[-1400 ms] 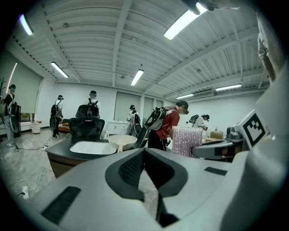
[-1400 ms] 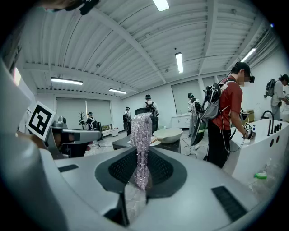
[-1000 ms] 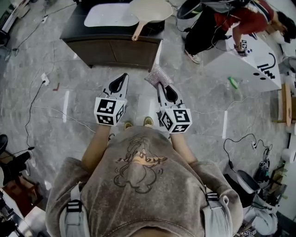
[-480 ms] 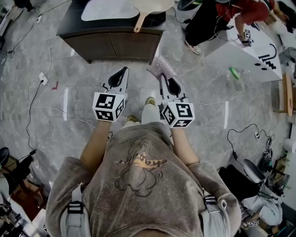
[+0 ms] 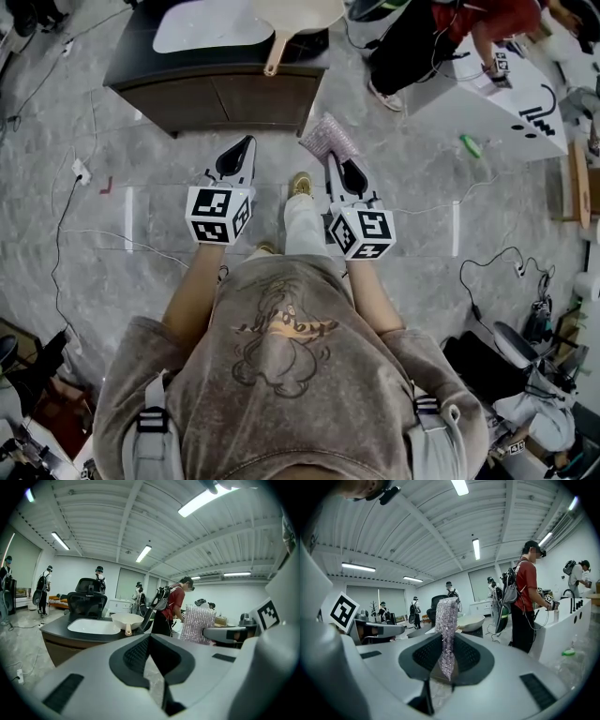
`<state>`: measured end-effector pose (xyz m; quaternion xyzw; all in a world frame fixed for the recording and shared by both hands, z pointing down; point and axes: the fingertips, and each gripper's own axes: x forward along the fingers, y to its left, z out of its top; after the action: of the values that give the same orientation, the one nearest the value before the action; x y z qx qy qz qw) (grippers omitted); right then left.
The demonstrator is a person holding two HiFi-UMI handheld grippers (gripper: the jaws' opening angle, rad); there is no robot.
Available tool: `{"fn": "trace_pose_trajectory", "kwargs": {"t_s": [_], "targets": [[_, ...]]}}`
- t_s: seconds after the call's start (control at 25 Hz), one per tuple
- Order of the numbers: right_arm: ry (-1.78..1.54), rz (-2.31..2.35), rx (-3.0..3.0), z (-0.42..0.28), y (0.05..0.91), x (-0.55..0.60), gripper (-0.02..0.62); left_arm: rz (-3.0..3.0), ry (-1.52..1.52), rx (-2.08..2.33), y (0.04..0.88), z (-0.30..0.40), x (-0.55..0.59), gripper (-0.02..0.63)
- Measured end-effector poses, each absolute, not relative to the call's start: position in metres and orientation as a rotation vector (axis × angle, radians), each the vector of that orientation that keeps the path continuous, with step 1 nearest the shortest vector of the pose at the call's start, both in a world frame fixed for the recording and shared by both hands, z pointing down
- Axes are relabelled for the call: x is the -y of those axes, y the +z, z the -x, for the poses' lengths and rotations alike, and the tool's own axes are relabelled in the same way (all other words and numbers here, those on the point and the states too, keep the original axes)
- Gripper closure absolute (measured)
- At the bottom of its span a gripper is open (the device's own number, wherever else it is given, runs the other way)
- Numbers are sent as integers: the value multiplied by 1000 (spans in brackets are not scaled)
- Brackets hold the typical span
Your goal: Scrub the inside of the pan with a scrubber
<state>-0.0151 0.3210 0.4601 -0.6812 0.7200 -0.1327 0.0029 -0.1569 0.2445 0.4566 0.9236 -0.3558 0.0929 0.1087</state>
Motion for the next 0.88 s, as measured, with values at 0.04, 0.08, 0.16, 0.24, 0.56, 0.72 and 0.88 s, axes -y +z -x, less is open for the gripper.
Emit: {"fn": "trace_pose_trajectory", "kwargs": {"t_s": [0.04,0.08,0.16,0.24,0.56,0.72,0.88], "targets": [[-418,2138,-2257,13,461,-316,512,-2718,273,1044,457,154,-240,589],[-420,2139,-2257,11,462,-311,512,-2720,273,1043,457,151,-234,589],[-426,2140,-2260,8,464,-299,512,-2724,277,1047,456,147,-222,590],[-429,2141,-2261,3,466,-286,512,-2724,282,1048,457,142,-209,589],[-438,2118,-2283,-17,463,-218,512,-2720,306,1025,454,120,-145,589],[-439,2108,-2310,-28,459,-186,512,-2725,328,1046,451,106,-114,589],[-432,2091,-2335,-43,454,-152,512,-2704,314,1059,449,87,-84,589]]}}
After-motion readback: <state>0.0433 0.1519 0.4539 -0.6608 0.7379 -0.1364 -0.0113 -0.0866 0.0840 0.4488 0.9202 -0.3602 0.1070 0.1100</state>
